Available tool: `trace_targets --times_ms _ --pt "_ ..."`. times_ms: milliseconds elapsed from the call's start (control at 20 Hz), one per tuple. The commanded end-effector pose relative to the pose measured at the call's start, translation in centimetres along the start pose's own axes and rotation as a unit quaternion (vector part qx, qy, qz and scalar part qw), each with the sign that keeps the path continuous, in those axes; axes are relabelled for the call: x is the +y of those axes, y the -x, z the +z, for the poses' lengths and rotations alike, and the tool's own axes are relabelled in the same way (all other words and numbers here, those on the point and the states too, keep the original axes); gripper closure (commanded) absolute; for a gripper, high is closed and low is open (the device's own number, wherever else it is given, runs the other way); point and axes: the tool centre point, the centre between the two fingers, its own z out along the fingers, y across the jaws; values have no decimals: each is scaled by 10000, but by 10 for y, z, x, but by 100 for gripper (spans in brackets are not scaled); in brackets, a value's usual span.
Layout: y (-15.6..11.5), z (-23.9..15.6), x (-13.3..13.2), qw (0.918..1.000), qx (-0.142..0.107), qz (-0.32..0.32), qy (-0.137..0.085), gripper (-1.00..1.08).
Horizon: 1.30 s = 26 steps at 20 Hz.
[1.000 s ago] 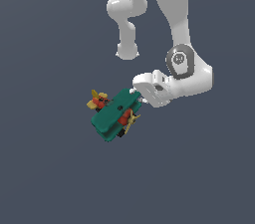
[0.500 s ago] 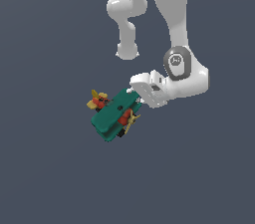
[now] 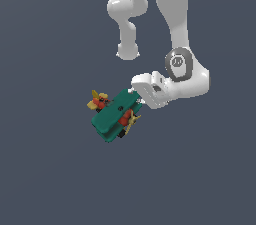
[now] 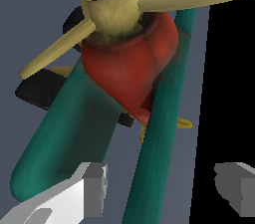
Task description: Pick up the object and move it to a goal position.
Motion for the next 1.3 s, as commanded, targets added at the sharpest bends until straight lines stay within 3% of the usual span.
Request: trace_targets --times_ms 0,450,1000,1250 --pt "0 -1 1 10000 26 29 51 -60" --pt "-2 -3 -1 9993 153 151 321 -60" --pt "-9 -10 -10 9920 561 445 1039 -60" --pt "-11 -14 -13 9879 717 549 1265 -60"
